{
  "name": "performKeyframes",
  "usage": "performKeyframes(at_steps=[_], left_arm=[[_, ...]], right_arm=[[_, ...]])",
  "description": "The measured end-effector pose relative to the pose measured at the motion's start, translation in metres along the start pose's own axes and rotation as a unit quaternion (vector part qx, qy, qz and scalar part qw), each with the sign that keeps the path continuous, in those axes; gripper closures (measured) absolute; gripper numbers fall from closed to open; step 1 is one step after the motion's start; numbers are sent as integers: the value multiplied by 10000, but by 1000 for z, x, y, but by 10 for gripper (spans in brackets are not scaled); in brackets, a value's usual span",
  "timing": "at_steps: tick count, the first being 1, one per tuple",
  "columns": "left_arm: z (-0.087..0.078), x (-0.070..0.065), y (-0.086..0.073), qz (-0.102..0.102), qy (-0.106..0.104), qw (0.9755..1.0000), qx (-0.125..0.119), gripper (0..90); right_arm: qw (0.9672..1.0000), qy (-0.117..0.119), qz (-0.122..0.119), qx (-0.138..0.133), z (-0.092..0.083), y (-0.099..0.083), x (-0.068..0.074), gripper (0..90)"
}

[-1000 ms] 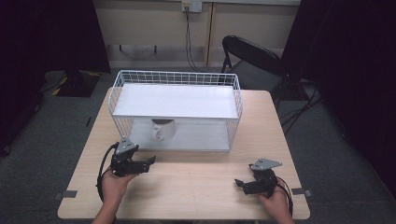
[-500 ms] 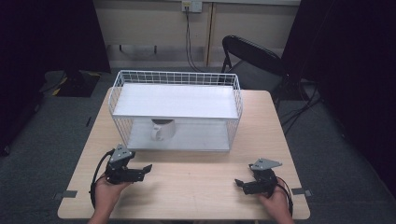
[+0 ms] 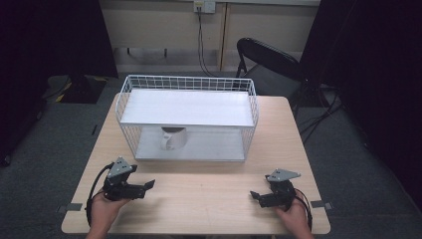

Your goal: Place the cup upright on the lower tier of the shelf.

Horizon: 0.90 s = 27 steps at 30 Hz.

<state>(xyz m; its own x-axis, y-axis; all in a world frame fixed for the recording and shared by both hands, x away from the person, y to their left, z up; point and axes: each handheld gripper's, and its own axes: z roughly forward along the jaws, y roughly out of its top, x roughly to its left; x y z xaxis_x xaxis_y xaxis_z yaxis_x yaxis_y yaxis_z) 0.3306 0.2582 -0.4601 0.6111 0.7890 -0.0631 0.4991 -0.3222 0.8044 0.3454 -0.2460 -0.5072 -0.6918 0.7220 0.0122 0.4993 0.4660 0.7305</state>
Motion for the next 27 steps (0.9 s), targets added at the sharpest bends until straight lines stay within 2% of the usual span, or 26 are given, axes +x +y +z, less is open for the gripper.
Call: performKeyframes(at_steps=[3, 9, 14, 21, 24, 27], left_arm=[[-4, 4, -4, -32, 17, 10000, 39, 108], [-12, 9, -12, 56, 52, 10000, 39, 112], [-16, 13, -19, -30, 66, 9999, 83, 111], [-17, 17, -30, -30, 38, 9999, 99, 109], [-17, 19, -36, -15, 40, 9998, 197, 108], [-19, 21, -40, -74, 4, 9998, 181, 108]], right_arm=[[10000, 0, 2, 0, 0, 0, 0, 122], [10000, 0, 3, 2, 0, 0, 0, 122], [10000, 0, 2, 2, 0, 0, 0, 122], [10000, 0, 1, 0, 0, 0, 0, 122], [10000, -1, 3, 2, 0, 0, 0, 122], [10000, 1, 2, 1, 0, 0, 0, 122]])
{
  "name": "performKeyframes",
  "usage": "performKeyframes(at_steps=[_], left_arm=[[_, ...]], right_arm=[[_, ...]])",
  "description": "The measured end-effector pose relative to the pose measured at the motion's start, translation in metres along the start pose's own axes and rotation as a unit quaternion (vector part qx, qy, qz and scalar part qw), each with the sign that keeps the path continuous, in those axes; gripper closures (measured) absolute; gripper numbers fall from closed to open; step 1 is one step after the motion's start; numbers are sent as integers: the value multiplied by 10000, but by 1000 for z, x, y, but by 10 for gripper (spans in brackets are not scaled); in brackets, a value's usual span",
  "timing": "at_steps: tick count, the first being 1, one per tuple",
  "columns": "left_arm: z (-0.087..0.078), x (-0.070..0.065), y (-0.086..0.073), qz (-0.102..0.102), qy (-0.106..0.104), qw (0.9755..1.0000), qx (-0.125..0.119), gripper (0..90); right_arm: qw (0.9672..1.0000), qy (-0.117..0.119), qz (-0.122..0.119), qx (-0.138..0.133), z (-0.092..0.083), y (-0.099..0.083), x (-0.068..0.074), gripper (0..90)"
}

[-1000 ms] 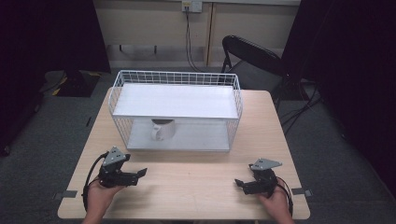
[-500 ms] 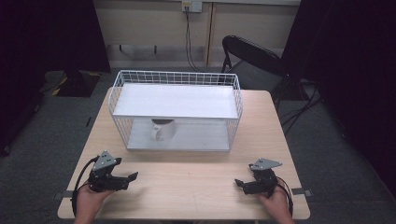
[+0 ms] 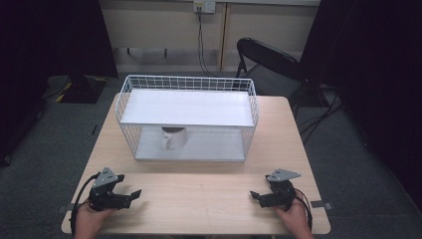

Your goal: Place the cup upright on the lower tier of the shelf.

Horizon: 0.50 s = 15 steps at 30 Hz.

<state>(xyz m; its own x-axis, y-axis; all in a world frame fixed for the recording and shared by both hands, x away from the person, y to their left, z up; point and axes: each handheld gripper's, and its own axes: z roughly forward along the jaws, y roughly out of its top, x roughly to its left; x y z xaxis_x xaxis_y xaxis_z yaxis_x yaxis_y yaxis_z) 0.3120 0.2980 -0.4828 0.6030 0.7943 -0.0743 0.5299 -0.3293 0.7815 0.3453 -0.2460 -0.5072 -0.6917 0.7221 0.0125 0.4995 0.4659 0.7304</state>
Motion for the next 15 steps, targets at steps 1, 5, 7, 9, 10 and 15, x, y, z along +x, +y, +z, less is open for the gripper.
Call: performKeyframes(at_steps=[1, 5, 7, 9, 10, 15], left_arm=[[-1, 1, -1, 27, 34, 10000, 2, 108], [1, 4, -7, -17, 28, 10000, 62, 108], [2, 5, -9, -20, 19, 9999, 137, 107], [3, 7, -11, 20, 59, 9998, 205, 106], [3, 7, -12, -25, 51, 9998, 207, 105], [3, 8, -15, -47, 86, 9996, 271, 105]], right_arm=[[10000, 0, 0, 0, 0, 0, 0, 122], [10000, 0, 1, 1, 0, 0, 0, 122], [10000, 0, -2, -1, 0, 0, 0, 122], [10000, 0, -1, -1, 0, 0, 0, 122], [10000, 1, 0, 1, 0, 0, 0, 122], [10000, 0, 2, 2, 0, 0, 0, 122]])
